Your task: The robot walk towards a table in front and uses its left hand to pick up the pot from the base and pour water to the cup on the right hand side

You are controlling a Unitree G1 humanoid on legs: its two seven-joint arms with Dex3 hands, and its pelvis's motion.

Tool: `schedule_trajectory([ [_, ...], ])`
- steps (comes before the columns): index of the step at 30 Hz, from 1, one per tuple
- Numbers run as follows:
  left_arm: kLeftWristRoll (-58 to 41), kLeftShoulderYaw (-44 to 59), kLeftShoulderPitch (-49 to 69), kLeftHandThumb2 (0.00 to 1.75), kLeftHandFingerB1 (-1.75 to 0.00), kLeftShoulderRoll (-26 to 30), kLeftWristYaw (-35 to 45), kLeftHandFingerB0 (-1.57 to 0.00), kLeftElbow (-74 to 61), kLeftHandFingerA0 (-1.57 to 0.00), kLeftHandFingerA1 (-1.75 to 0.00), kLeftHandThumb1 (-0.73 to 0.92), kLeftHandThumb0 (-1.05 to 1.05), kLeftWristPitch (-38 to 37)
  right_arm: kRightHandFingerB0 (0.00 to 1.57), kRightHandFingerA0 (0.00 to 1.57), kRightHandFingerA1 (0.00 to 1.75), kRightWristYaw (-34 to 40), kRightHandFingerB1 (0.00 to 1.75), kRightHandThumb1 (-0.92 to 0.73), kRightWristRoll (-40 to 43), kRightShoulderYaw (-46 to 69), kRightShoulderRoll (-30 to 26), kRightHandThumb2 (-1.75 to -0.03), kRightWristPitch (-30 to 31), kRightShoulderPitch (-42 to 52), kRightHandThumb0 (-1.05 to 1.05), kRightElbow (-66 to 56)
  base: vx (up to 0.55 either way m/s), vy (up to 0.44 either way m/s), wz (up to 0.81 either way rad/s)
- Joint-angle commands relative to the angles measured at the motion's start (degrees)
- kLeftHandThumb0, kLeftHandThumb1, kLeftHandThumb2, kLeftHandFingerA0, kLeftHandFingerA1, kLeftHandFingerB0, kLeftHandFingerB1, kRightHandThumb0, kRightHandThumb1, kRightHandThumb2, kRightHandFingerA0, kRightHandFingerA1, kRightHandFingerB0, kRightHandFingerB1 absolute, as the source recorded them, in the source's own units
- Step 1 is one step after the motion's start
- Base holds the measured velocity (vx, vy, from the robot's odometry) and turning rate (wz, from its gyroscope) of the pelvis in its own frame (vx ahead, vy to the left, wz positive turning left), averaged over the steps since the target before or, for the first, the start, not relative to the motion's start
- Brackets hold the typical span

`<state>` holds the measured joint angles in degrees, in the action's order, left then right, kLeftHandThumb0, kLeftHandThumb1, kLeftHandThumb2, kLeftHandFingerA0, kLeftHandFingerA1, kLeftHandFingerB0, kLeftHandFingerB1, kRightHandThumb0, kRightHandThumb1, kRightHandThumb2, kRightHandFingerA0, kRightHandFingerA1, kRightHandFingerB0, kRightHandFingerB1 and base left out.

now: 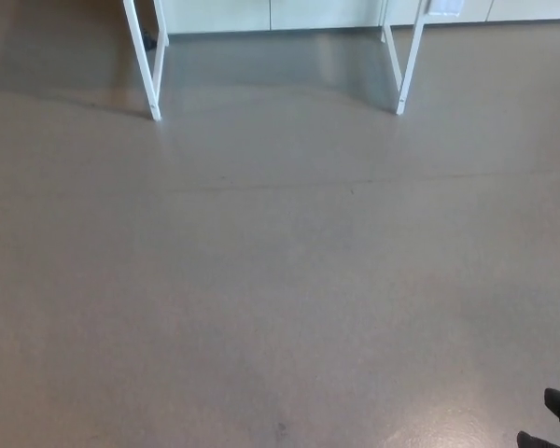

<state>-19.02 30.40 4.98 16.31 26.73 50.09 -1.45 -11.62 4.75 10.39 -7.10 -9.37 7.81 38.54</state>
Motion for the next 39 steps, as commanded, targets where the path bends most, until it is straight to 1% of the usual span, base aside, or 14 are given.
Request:
schedule_trajectory([
  [1, -1.0, -0.1, 0.3, 0.64, -0.31, 0.8, 0.1, -0.23, 0.0, -0.29, -0.32, 0.71, -0.18, 0.4, 0.07, 0.20, 0.47, 0.3, 0.38, -0.55, 0.8, 0.7, -1.0, -0.78, -0.1, 0.4, -0.56, -0.9, -0.13, 0.026, 0.65],
  [7, -1.1, -0.4, 0.3, 0.63, -0.31, 0.9, 0.0, -0.22, -0.2, -0.28, -0.32, 0.70, -0.18, 0.7, 0.06, 0.21, 0.48, 0.0, 0.38, -0.54, 0.9, 0.7, -1.1, -0.78, 0.2, 0.4, -0.58, -1.4, -0.03, 0.058, -0.01],
  [8, -1.1, -0.5, 0.3, 0.63, -0.32, 1.0, 0.0, -0.23, -0.3, -0.30, -0.34, 0.67, -0.20, 0.7, 0.06, 0.21, 0.49, 0.2, 0.38, -0.52, 0.7, 0.6, -1.1, -0.78, 0.0, 0.1, -0.60, -1.0, 0.07, 0.195, -0.08],
  [9, -1.0, -0.6, 0.2, 0.63, -0.32, 1.1, 0.0, -0.23, -0.5, -0.30, -0.34, 0.67, -0.20, 0.6, 0.06, 0.21, 0.49, 0.3, 0.38, -0.52, 0.5, 0.5, -1.1, -0.78, -0.2, -0.2, -0.60, -0.5, 0.09, 0.260, -0.12],
  [10, -1.2, -0.5, 0.0, 0.63, -0.32, 1.0, 0.0, -0.22, -0.4, -0.29, -0.33, 0.68, -0.19, 0.7, 0.07, 0.18, 0.47, 0.6, 0.40, -0.53, 0.4, 0.5, -1.1, -0.78, -0.3, 0.2, -0.57, -1.1, 0.10, 0.291, -0.37],
  [13, -1.2, -0.6, 0.0, 0.63, -0.32, 1.0, -0.1, -0.22, -0.3, -0.29, -0.33, 0.68, -0.19, 0.7, 0.07, 0.18, 0.47, 0.6, 0.40, -0.53, 0.4, 0.5, -1.1, -0.78, -0.3, 0.3, -0.57, -1.1, 0.20, 0.492, -0.13],
  [17, -0.9, -0.9, -0.1, 0.64, -0.32, 1.6, 0.3, -0.22, 0.2, -0.29, -0.33, 0.70, -0.20, 0.4, 0.06, 0.19, 0.46, 0.7, 0.37, -0.53, 0.4, 0.3, -1.0, -0.77, 0.2, -0.1, -0.57, -1.1, 0.17, 0.147, 0.06],
  [20, -1.4, -0.7, -0.1, 0.64, -0.32, 1.6, 0.6, -0.22, 0.3, -0.29, -0.33, 0.68, -0.20, 0.3, 0.07, 0.20, 0.46, 0.5, 0.37, -0.52, 0.6, 0.5, -0.8, -0.76, 0.0, -0.3, -0.58, -0.9, 0.17, 0.023, 0.08],
  [23, -1.2, -0.8, -0.2, 0.64, -0.33, 1.5, 0.3, -0.24, 0.2, -0.31, -0.34, 0.67, -0.21, -0.2, 0.05, 0.21, 0.49, 0.9, 0.38, -0.52, 0.3, 0.3, -0.8, -0.80, 0.3, -0.6, -0.59, -1.1, 0.16, -0.054, 0.10],
  [28, -1.3, -0.8, -0.7, 0.64, -0.32, 1.6, 0.4, -0.22, 0.2, -0.30, -0.34, 0.68, -0.20, 0.2, 0.06, 0.23, 0.49, 0.9, 0.38, -0.53, 0.6, 0.3, -0.7, -0.78, 0.9, -0.5, -0.57, -2.3, 0.21, -0.184, 0.01],
  [29, -1.5, -0.7, -0.9, 0.90, -0.45, 1.6, 0.1, -0.11, 0.2, -0.24, -0.51, 0.50, -0.14, 0.5, 0.06, 0.23, 0.50, 1.0, 0.38, -0.53, 0.5, 0.3, -0.6, -0.78, 0.5, -0.8, -0.59, -2.0, 0.26, -0.220, 0.42],
  [35, -1.7, -0.4, -1.1, 0.89, -0.45, 1.6, -0.3, -0.12, 0.0, -0.28, -0.52, 0.49, -0.13, 1.0, 0.06, 0.23, 0.49, 1.2, 0.39, -0.52, 0.6, 0.3, -0.4, -0.78, 0.9, -1.0, -0.58, -2.3, 0.19, -0.084, -0.01],
  [38, -1.6, -0.3, -1.6, 0.89, -0.45, 1.6, -0.2, -0.13, 0.9, -0.29, -0.53, 0.50, -0.12, 0.5, 0.06, 0.22, 0.48, 1.0, 0.35, -0.53, 0.7, 0.3, -0.6, -0.78, 1.1, -1.1, -0.59, -2.2, 0.21, 0.072, -0.18],
  [39, -1.7, -0.3, -1.7, 0.61, -0.32, 1.7, -0.2, -0.25, 1.1, -0.38, -0.35, 0.69, -0.16, 0.6, 0.06, 0.22, 0.49, 0.7, 0.34, -0.53, 1.0, 0.4, -0.6, -0.78, 1.2, -1.1, -0.59, -2.4, 0.23, 0.118, -0.16],
])
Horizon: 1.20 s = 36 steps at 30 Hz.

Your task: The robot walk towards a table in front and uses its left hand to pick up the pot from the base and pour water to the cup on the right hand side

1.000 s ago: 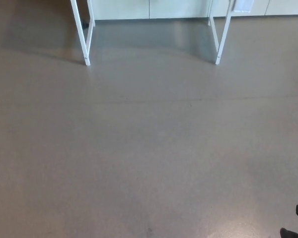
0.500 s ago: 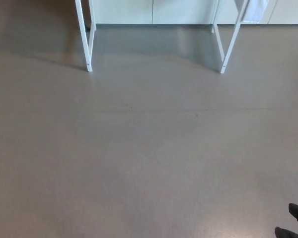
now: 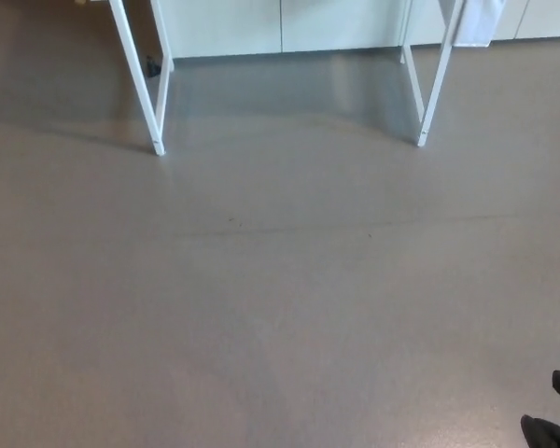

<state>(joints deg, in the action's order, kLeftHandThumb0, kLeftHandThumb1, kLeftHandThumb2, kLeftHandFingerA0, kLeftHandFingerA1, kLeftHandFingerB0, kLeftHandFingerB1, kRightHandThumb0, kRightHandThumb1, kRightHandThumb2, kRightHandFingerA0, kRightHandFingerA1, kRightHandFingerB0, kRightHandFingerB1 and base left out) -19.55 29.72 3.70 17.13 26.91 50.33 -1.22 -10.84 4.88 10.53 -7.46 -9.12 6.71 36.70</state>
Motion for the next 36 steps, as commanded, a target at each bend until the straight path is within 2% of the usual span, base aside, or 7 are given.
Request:
schedule_trajectory([
  [1, -1.1, 0.4, -0.5, 0.61, -0.32, 1.0, -0.4, -0.25, 0.9, -0.38, -0.35, 0.69, -0.16, 0.5, 0.06, 0.22, 0.49, -0.2, 0.34, -0.53, 1.2, 0.5, -0.2, -0.78, 1.0, 0.0, -0.59, -0.7, 0.26, 0.160, -0.06],
  [12, -1.3, 0.6, -0.1, 0.60, -0.32, 1.1, -1.1, -0.27, -0.1, -0.40, -0.35, 0.67, -0.16, 1.6, 0.08, 0.27, 0.41, 0.0, 0.27, -0.65, 0.5, 0.1, -0.3, -0.62, 0.5, 1.2, -0.52, -1.6, 0.28, 0.153, 0.00],
  [15, -1.2, 1.0, 3.5, 0.90, -0.45, 1.3, 0.1, -0.13, 0.8, -0.22, -0.50, 0.50, -0.12, 0.7, 0.06, 0.23, 0.48, -0.8, 0.34, -0.51, 0.9, 0.5, 0.1, -0.77, -1.3, 6.0, -0.59, -0.6, 0.29, -0.040, 0.06],
  [21, -0.5, 0.5, 4.9, 0.58, -0.33, 1.2, -2.1, -0.32, 0.7, -0.49, -0.37, 0.60, -0.14, 0.6, 0.08, 0.25, 0.39, -1.1, 0.25, -0.64, 1.2, 0.7, 0.3, -0.61, -2.1, 9.0, -0.52, -0.7, 0.34, -0.139, 0.24],
  [24, -0.3, 0.2, 5.0, 0.88, -0.47, 1.5, -2.5, -0.18, 0.7, -0.41, -0.57, 0.46, -0.09, 0.3, 0.08, 0.23, 0.40, -1.8, 0.26, -0.64, 1.8, 1.1, 0.7, -0.61, -3.2, 9.2, -0.51, 0.3, 0.34, -0.161, 0.03],
  [26, -0.2, 0.1, 5.2, 0.58, -0.33, 1.5, -3.1, -0.32, 0.4, -0.53, -0.37, 0.61, -0.11, 0.6, 0.08, 0.23, 0.39, -1.7, 0.26, -0.63, 1.9, 1.3, 0.9, -0.61, -3.4, 9.4, -0.51, 0.6, 0.24, -0.047, -0.07],
  [36, -0.3, -1.1, 6.7, 0.58, -0.33, 1.2, -2.8, -0.30, -2.7, -0.50, -0.37, 0.61, -0.12, 1.3, 0.06, 0.16, 0.44, -1.5, 0.33, -0.56, 1.7, 1.6, 1.3, -0.74, -5.7, 10.3, -0.53, 2.2, 0.29, 0.235, -0.16],
])
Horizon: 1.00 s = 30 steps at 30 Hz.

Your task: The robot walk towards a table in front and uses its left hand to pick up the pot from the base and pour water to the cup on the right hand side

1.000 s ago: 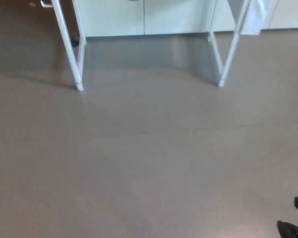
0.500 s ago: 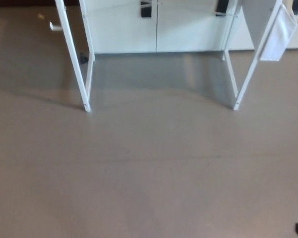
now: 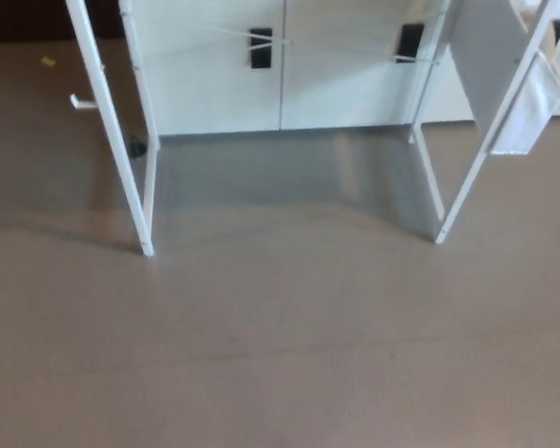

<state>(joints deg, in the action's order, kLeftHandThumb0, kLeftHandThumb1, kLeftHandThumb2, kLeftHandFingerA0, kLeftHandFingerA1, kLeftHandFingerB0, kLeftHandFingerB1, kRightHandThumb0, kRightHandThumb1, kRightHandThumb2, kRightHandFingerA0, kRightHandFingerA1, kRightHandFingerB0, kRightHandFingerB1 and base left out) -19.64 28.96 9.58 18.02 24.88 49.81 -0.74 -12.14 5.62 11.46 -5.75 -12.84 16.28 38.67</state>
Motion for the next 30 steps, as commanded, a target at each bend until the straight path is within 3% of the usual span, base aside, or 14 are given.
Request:
schedule_trajectory([
  [1, -0.2, -0.5, 1.0, 0.58, -0.33, 0.3, -0.7, -0.30, -2.7, -0.50, -0.37, 0.61, -0.12, 1.0, 0.06, 0.16, 0.44, -0.2, 0.33, -0.56, 1.1, 0.7, -0.3, -0.74, -1.9, 0.9, -0.53, 0.0, 0.22, 0.158, 0.05],
  [2, 0.2, -0.8, 0.9, 0.87, -0.47, 0.5, -0.4, -0.16, -2.1, -0.38, -0.56, 0.45, -0.11, 0.5, 0.07, 0.19, 0.45, -0.5, 0.32, -0.56, 1.2, 0.8, -0.3, -0.73, -2.1, 1.1, -0.53, 0.2, 0.26, 0.123, -0.02],
  [3, 0.2, -1.0, 1.0, 0.88, -0.47, 0.5, 0.0, -0.16, -2.0, -0.37, -0.56, 0.46, -0.10, 0.2, 0.07, 0.22, 0.39, -0.7, 0.26, -0.66, 1.2, 0.9, -0.3, -0.62, -2.0, 1.3, -0.47, 0.1, 0.27, 0.094, 0.02],
  [4, 0.5, -1.2, 1.2, 0.89, -0.47, 0.7, -0.1, -0.15, -1.9, -0.38, -0.56, 0.48, -0.11, 0.0, 0.07, 0.21, 0.46, -0.9, 0.32, -0.56, 1.0, 0.8, -0.4, -0.74, -2.6, 1.5, -0.55, 0.5, 0.22, 0.051, 0.05],
  [5, 0.6, -1.3, 1.2, 0.89, -0.47, 0.7, -0.2, -0.15, -1.8, -0.38, -0.56, 0.48, -0.11, -0.1, 0.07, 0.21, 0.46, -0.9, 0.32, -0.56, 1.0, 0.8, -0.4, -0.74, -2.8, 1.5, -0.55, 0.7, 0.25, 0.019, 0.03],
  [6, 1.0, -1.7, 1.5, 0.89, -0.46, 1.2, -0.1, -0.15, -1.7, -0.37, -0.56, 0.48, -0.12, -0.4, 0.07, 0.25, 0.40, -0.9, 0.26, -0.66, 0.9, 0.7, -0.2, -0.62, -3.1, 1.8, -0.49, 0.9, 0.27, -0.010, 0.12],
  [9, 0.9, -1.9, 2.8, 0.88, -0.46, 1.2, 0.3, -0.13, -2.4, -0.35, -0.55, 0.47, -0.13, -0.3, 0.08, 0.26, 0.41, -0.7, 0.27, -0.66, 0.9, 0.7, 0.2, -0.62, -3.5, 2.7, -0.47, 1.2, 0.27, -0.047, 0.10],
  [10, 1.2, -2.6, 4.1, 0.86, -0.45, 0.6, 0.5, -0.12, -4.3, -0.31, -0.54, 0.45, -0.13, -0.4, 0.05, 0.20, 0.47, -0.8, 0.34, -0.54, 0.9, 0.7, 0.1, -0.76, -3.5, 3.1, -0.54, 0.9, 0.20, -0.117, 0.04],
  [13, 0.8, -3.1, 4.7, 0.85, -0.46, -0.2, 0.0, -0.13, -6.3, -0.34, -0.55, 0.42, -0.13, 0.7, 0.05, 0.21, 0.49, -1.3, 0.35, -0.53, 1.2, 0.8, 0.0, -0.77, -3.4, 2.9, -0.56, 0.6, 0.31, -0.154, 0.18],
  [14, 0.5, -3.1, 4.7, 0.57, -0.32, -0.5, -0.2, -0.26, -6.8, -0.42, -0.35, 0.59, -0.14, 1.0, 0.06, 0.23, 0.49, -1.2, 0.36, -0.54, 0.6, 0.5, -0.5, -0.79, -4.2, 1.9, -0.61, 2.3, 0.43, -0.178, -0.77],
  [19, 0.1, -2.8, 4.6, 0.58, -0.32, -0.6, -1.2, -0.28, -8.5, -0.43, -0.35, 0.60, -0.13, 2.0, 0.05, 0.23, 0.49, -0.9, 0.36, -0.53, 0.5, 0.3, -0.2, -0.80, -5.3, 0.8, -0.62, 3.9, 0.36, -0.104, 0.17],
  [20, 0.0, -2.8, 4.7, 0.87, -0.47, -0.5, -1.1, -0.15, -8.7, -0.37, -0.56, 0.44, -0.11, 2.3, 0.08, 0.23, 0.39, -0.7, 0.27, -0.66, 0.2, 0.0, -0.3, -0.62, -5.4, 1.5, -0.56, 2.7, 0.25, -0.019, -0.01],
  [30, -0.1, -1.6, 1.9, 0.89, -0.47, 0.6, -1.7, -0.15, -5.4, -0.37, -0.56, 0.48, -0.12, 1.8, 0.08, 0.20, 0.39, -1.3, 0.26, -0.66, 1.3, 0.4, -0.3, -0.62, -4.1, 0.3, -0.56, 2.9, 0.29, 0.156, -0.19],
])
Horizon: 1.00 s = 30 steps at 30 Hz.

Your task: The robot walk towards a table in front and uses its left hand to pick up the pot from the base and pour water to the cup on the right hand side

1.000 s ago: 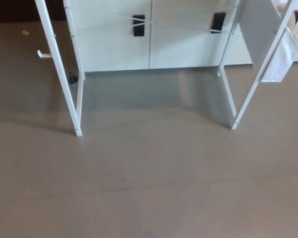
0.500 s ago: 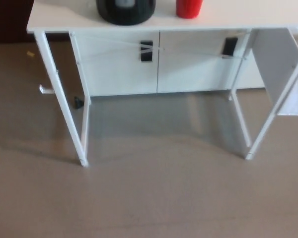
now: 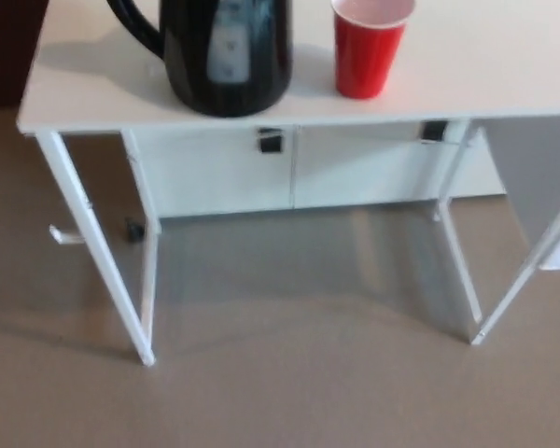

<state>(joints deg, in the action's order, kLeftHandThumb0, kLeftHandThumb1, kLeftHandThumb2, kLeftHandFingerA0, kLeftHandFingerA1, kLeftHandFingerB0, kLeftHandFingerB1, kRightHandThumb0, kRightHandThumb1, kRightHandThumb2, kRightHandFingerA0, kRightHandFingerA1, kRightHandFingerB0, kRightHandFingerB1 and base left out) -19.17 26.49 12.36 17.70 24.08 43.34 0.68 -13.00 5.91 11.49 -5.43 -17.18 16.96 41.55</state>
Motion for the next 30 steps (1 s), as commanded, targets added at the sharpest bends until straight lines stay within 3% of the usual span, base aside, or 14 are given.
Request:
schedule_trajectory([
  [1, -0.6, 0.9, -1.0, 0.89, -0.47, 0.9, -0.8, -0.15, 1.2, -0.37, -0.56, 0.48, -0.12, 0.3, 0.08, 0.20, 0.39, -0.5, 0.26, -0.66, 0.9, 0.4, -0.6, -0.62, 0.3, -0.4, -0.56, 0.1, 0.30, 0.218, 0.16],
  [2, -0.4, 0.8, -1.2, 0.89, -0.46, 1.1, -1.0, -0.15, 1.6, -0.36, -0.55, 0.48, -0.11, 0.4, 0.05, 0.19, 0.46, -0.3, 0.35, -0.54, 1.1, 0.6, -0.4, -0.76, -0.2, -0.5, -0.55, 0.6, 0.31, 0.177, -0.07],
  [7, -0.2, 0.8, -1.9, 0.89, -0.47, 1.5, -0.6, -0.16, 3.0, -0.41, -0.58, 0.47, -0.12, 0.1, 0.05, 0.20, 0.46, 0.6, 0.35, -0.56, 0.6, 0.6, -0.3, -0.76, -0.2, -0.6, -0.54, 0.2, 0.28, 0.106, 0.08],
  [8, -0.3, 0.6, -2.0, 0.59, -0.32, 1.2, -1.2, -0.28, 1.0, -0.43, -0.35, 0.66, -0.15, 1.3, 0.06, 0.20, 0.46, 0.5, 0.33, -0.56, 1.2, 1.0, -0.2, -0.75, 0.6, -1.3, -0.53, -0.3, 0.29, 0.033, 0.13],
  [9, -0.3, 0.6, -2.4, 0.88, -0.47, 1.2, -1.5, -0.16, 1.4, -0.37, -0.56, 0.48, -0.12, 1.1, 0.08, 0.21, 0.39, 0.3, 0.27, -0.66, 1.7, 1.3, -0.2, -0.62, 0.9, -1.7, -0.46, 0.0, 0.31, -0.023, 0.10],
  [14, 0.1, 0.5, -3.3, 0.89, -0.47, 1.2, -1.8, -0.17, 2.9, -0.42, -0.58, 0.47, -0.11, 0.2, 0.08, 0.22, 0.39, 0.8, 0.28, -0.67, 1.0, 1.2, -0.4, -0.62, 1.2, -2.7, -0.47, 1.0, 0.31, -0.113, 0.01],
  [15, 0.4, 0.3, -3.1, 0.59, -0.32, 1.3, -1.8, -0.30, 2.5, -0.52, -0.37, 0.63, -0.16, -0.2, 0.07, 0.20, 0.45, 1.0, 0.34, -0.57, 0.7, 1.0, -0.4, -0.74, 1.7, -2.5, -0.52, 0.2, 0.31, -0.212, 0.41],
  [25, -0.2, 0.8, -5.1, 0.58, -0.32, 2.0, -2.0, -0.29, 4.3, -0.55, -0.38, 0.62, -0.15, 0.3, 0.05, 0.19, 0.46, 1.3, 0.35, -0.55, 1.1, 1.1, 0.0, -0.77, 1.3, -3.4, -0.55, 0.8, 0.28, -0.171, -0.08],
  [30, -0.6, 0.8, -3.9, 0.58, -0.33, 2.0, -3.0, -0.33, 1.3, -0.53, -0.37, 0.60, -0.16, 3.8, 0.05, 0.18, 0.47, 1.3, 0.36, -0.54, 1.8, 1.7, 0.4, -0.76, 1.4, -2.4, -0.55, 0.2, 0.27, 0.249, -0.19],
])
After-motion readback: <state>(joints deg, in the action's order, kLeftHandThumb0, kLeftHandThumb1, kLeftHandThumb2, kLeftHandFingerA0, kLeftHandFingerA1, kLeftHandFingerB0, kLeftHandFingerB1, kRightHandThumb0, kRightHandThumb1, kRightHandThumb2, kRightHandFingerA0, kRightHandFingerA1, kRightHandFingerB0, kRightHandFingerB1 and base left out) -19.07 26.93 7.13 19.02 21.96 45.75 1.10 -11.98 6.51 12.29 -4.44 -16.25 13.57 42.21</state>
